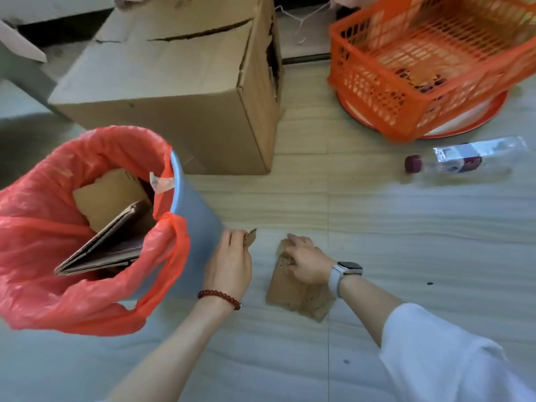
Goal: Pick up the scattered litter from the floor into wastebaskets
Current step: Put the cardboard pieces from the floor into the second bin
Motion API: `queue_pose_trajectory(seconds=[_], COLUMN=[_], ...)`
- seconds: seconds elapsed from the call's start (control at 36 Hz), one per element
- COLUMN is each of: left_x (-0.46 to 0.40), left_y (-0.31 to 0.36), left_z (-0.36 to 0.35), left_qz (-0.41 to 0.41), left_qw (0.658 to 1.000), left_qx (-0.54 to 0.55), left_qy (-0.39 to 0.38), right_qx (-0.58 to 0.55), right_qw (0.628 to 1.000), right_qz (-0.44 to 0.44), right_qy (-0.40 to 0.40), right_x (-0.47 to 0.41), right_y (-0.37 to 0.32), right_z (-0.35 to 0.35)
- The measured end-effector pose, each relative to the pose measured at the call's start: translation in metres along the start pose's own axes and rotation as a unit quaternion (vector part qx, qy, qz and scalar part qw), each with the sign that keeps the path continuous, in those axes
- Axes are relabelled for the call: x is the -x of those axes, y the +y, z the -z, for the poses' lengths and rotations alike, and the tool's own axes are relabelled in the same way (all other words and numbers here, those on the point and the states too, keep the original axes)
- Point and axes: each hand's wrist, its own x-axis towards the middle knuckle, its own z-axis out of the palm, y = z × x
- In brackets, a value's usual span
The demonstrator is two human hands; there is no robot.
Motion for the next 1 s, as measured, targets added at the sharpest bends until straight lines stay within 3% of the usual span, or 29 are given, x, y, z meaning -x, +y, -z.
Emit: queue_pose_trajectory(seconds=[0.22,0.31,0.5,0.69,0.89,1.0], left_x=[0.022,0.028,0.0,-0.037,-0.05,-0.034], left_y=[-0.004,0.008,0.048,0.048,-0.036,-0.082], left_z=[-0.013,-0.004,0.048,0.152,0.227,0.223], left_qz=[0.007,-0.036,-0.189,-0.239,-0.136,-0.09], left_qw=[0.999,0.997,0.975,0.934,0.904,0.935], left_qx=[0.042,0.063,0.047,0.104,0.064,0.066], left_qy=[0.009,0.023,0.104,0.246,0.399,0.337], right_qx=[-0.151,-0.202,-0.214,-0.237,-0.305,-0.287], right_qw=[0.981,0.962,0.911,0.849,0.765,0.768], right_qz=[-0.076,-0.085,-0.047,0.047,0.184,0.223], right_qy=[0.09,0.163,0.351,0.47,0.537,0.527], right_x=[0.02,0.043,0.082,0.1,0.09,0.07], right_y=[0.007,0.008,-0.017,-0.099,-0.208,-0.255], right_z=[-0.021,-0.01,0.071,0.158,0.187,0.168])
